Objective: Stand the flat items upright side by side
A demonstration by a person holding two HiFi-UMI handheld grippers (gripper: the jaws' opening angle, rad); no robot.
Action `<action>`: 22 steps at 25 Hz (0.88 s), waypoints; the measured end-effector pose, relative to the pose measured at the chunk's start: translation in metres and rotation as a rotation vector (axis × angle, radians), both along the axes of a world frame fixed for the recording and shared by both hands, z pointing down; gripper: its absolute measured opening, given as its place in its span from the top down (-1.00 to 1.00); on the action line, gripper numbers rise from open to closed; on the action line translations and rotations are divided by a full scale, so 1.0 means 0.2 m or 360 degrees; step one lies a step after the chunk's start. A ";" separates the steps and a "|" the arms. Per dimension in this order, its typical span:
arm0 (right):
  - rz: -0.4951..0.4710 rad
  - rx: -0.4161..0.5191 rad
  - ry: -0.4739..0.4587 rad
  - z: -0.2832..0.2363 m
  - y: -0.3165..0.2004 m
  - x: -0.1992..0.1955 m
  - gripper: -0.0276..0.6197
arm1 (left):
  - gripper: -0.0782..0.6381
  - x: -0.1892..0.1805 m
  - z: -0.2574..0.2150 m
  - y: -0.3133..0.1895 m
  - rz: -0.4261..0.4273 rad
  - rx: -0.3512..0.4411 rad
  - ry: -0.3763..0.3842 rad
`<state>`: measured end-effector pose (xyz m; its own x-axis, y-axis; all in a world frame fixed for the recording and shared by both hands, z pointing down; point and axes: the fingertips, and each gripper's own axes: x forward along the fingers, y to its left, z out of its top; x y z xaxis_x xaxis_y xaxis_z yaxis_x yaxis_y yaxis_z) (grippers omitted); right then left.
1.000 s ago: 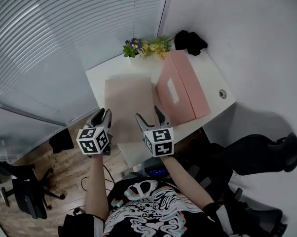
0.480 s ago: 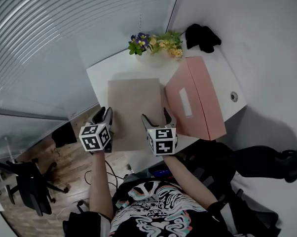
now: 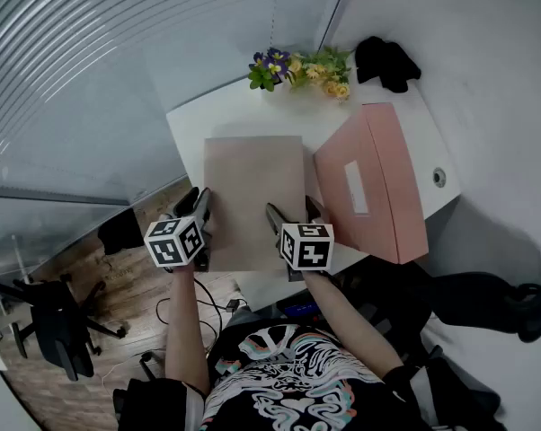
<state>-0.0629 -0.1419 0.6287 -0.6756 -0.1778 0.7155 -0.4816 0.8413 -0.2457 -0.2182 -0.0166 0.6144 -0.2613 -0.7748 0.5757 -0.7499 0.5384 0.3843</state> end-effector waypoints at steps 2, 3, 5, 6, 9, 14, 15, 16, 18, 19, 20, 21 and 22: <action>-0.0054 0.0011 -0.0002 0.00 0.02 -0.01 -0.31 | 0.45 -0.01 0.02 0.03 -0.0032 0.0034 0.0070; -0.0077 0.0016 -0.0001 0.00 0.03 -0.02 -0.31 | 0.44 -0.01 0.02 0.05 -0.0043 0.0051 0.0100; -0.0107 0.0021 -0.0001 -0.01 0.04 -0.03 -0.31 | 0.41 -0.01 0.03 0.07 -0.0065 0.0088 0.0158; -0.0118 0.0018 -0.0004 -0.01 0.05 -0.03 -0.31 | 0.39 -0.02 0.03 0.09 -0.0079 0.0107 0.0189; -0.0168 0.0001 -0.0007 0.00 0.06 -0.03 -0.31 | 0.32 -0.02 0.05 0.13 -0.0122 0.0173 0.0305; -0.0271 0.0008 -0.0004 0.00 0.10 -0.04 -0.31 | 0.14 0.01 0.10 0.18 -0.0146 0.0296 0.0513; -0.0298 0.0007 -0.0007 0.00 0.12 -0.05 -0.31 | 0.11 0.01 0.10 0.19 -0.0150 0.0322 0.0541; -0.0329 0.0006 -0.0008 0.00 0.14 -0.06 -0.31 | 0.09 0.00 0.10 0.20 -0.0155 0.0350 0.0573; -0.0396 0.0002 -0.0008 0.00 0.17 -0.07 -0.31 | 0.07 0.01 0.11 0.22 -0.0167 0.0400 0.0658; -0.0423 0.0000 -0.0007 0.00 0.19 -0.07 -0.31 | 0.04 0.02 0.12 0.22 -0.0172 0.0423 0.0702; -0.0442 -0.0003 -0.0006 0.00 0.20 -0.07 -0.31 | 0.01 0.02 0.13 0.23 -0.0179 0.0442 0.0739; -0.0454 -0.0005 -0.0007 0.00 0.21 -0.07 -0.31 | 0.01 0.02 0.13 0.24 -0.0186 0.0461 0.0773; -0.0462 -0.0007 -0.0008 0.00 0.21 -0.07 -0.31 | 0.00 0.01 0.15 0.25 -0.0194 0.0479 0.0807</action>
<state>-0.0774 -0.0992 0.6288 -0.7012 0.0270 0.7125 -0.2194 0.9426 -0.2517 -0.2155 0.0325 0.6435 -0.1085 -0.9047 0.4120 -0.3729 0.4212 0.8268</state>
